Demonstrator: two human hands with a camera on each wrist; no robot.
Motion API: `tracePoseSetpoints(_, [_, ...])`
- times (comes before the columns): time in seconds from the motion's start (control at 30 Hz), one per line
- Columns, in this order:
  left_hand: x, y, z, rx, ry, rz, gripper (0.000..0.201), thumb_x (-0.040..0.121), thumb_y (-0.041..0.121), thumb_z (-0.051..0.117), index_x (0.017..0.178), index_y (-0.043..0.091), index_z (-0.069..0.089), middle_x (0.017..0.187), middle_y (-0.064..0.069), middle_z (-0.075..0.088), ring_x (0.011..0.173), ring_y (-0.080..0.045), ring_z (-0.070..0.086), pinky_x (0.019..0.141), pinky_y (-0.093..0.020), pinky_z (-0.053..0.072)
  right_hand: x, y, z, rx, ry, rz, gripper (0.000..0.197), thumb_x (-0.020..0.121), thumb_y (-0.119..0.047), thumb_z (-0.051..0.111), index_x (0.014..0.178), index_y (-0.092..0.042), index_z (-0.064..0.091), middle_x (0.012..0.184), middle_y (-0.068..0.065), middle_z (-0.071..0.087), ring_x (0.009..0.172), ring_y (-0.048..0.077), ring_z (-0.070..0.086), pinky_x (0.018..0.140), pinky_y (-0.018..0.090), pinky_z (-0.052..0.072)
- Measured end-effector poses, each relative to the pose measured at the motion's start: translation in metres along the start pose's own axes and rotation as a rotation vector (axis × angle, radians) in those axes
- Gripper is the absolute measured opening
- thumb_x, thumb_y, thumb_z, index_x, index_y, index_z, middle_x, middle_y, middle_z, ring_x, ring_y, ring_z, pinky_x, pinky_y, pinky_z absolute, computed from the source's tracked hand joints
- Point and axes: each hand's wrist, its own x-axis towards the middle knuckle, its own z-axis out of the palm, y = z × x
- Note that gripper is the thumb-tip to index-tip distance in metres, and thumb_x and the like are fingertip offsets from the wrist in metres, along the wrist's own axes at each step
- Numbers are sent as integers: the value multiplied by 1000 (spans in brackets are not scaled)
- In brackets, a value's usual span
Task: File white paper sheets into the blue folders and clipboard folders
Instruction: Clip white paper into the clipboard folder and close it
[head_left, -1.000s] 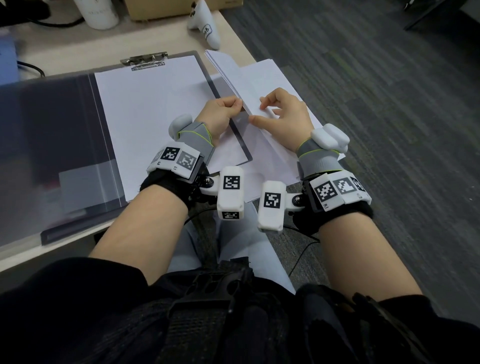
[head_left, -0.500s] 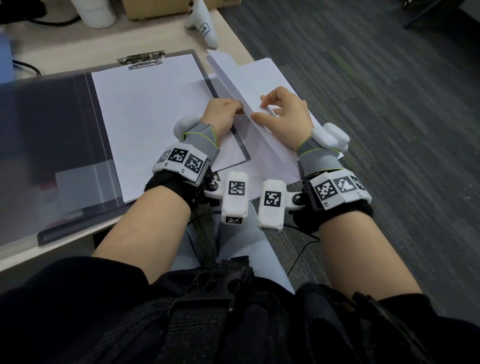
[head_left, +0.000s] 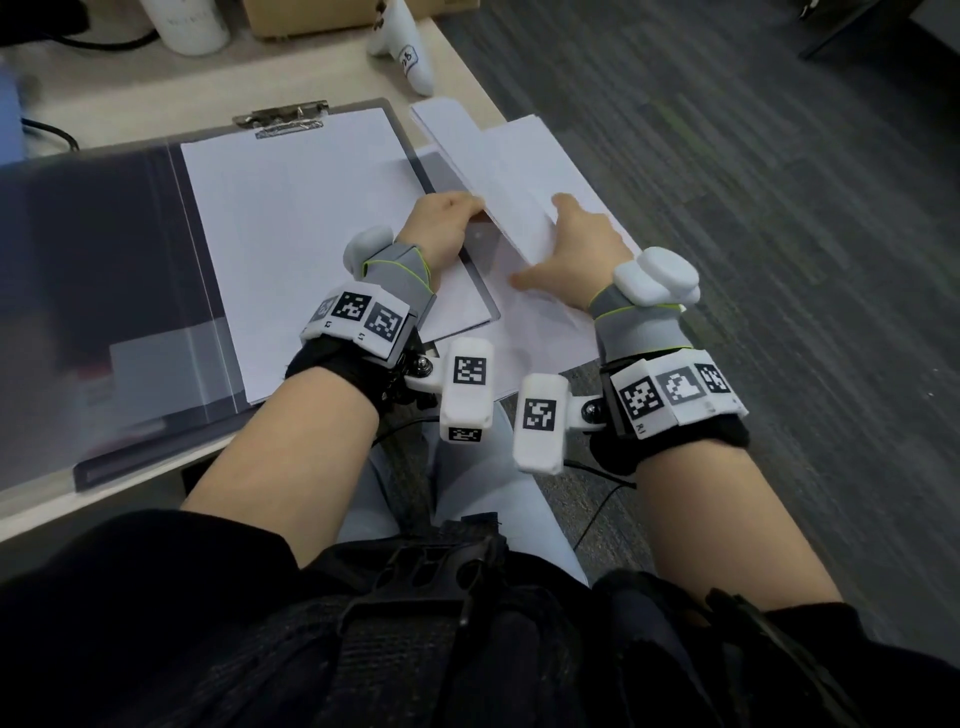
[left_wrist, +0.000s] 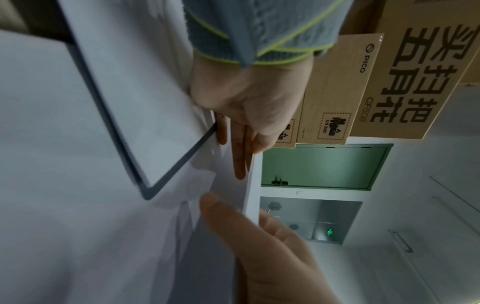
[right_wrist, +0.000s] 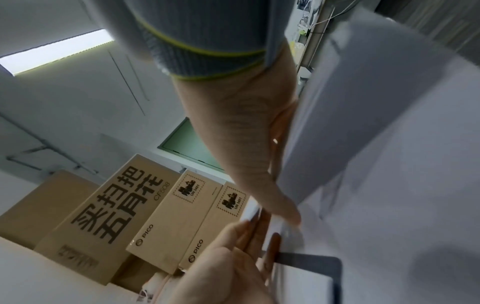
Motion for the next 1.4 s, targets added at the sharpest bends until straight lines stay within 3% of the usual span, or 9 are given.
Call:
tracePoseSetpoints(0.17, [-13, 8, -4, -101, -58, -14, 26, 95, 13, 36, 108, 8, 58, 85, -1, 72, 83, -3, 66, 72, -15, 52, -2, 2, 2, -12, 95, 121, 36, 84, -8, 50, 119, -7, 44, 117, 19, 55, 95, 38, 55, 69, 33, 36])
tracePoseSetpoints(0.33, [-17, 15, -18, -200, 37, 4, 29, 87, -3, 39, 106, 12, 56, 92, -3, 68, 92, -15, 66, 80, -29, 57, -8, 1, -8, 69, 226, 146, 29, 81, -8, 51, 110, -7, 50, 111, 18, 59, 94, 39, 56, 68, 34, 36])
tracePoseSetpoints(0.47, [-14, 14, -31, -156, 158, -3, 39, 89, -2, 35, 120, 12, 52, 90, 5, 60, 62, -5, 57, 53, -18, 40, -15, -6, -30, 70, 384, 133, 32, 82, -9, 51, 114, -8, 49, 112, 17, 60, 101, 40, 57, 69, 35, 34])
tracePoseSetpoints(0.63, [-15, 13, -39, -189, 153, -32, 37, 94, 17, 47, 130, 11, 46, 110, -3, 53, 94, -15, 51, 69, -23, 42, -24, -25, -52, 135, 554, 70, 33, 82, -8, 51, 115, -11, 48, 106, 12, 61, 97, 37, 57, 69, 34, 35])
tracePoseSetpoints(0.77, [-23, 35, -44, -167, 69, 45, 23, 92, 36, 49, 110, 21, 54, 112, 4, 56, 110, -16, 53, 85, -30, 44, -30, -42, -59, 261, 658, -71, 33, 81, -12, 55, 114, -13, 52, 101, 9, 63, 91, 32, 56, 70, 33, 37])
tracePoseSetpoints(0.93, [-36, 76, -70, -232, 278, 379, 12, 96, 17, 44, 91, 25, 52, 96, 6, 62, 91, -16, 59, 88, -41, 52, -27, -64, -62, 574, 768, -313, 18, 74, -10, 62, 91, -5, 57, 68, -4, 48, 67, 20, 39, 59, 26, 29])
tracePoseSetpoints(1.2, [-67, 89, -124, -118, 549, 696, 19, 91, 2, 40, 84, 18, 47, 74, 20, 58, 68, 8, 49, 70, -14, 41, -8, -86, -34, 1095, 381, -327, 15, 64, -15, 68, 78, -11, 64, 76, 5, 63, 73, 15, 57, 69, 30, 51])
tracePoseSetpoints(1.27, [-67, 72, -132, -66, 561, 602, 9, 86, 8, 44, 92, 9, 51, 82, 17, 63, 75, 1, 51, 75, -18, 42, -5, -92, -18, 1216, 285, -267, 20, 60, -14, 72, 80, -10, 67, 74, 0, 67, 73, 17, 61, 72, 30, 53])
tracePoseSetpoints(1.4, [-79, 65, -128, -67, 557, 473, 50, 83, 21, 47, 126, -6, 44, 128, -22, 54, 113, -28, 54, 107, -42, 40, -5, -100, -3, 1307, 219, -291, 8, 62, -11, 74, 65, -15, 68, 60, -11, 64, 65, 12, 56, 68, 27, 48])
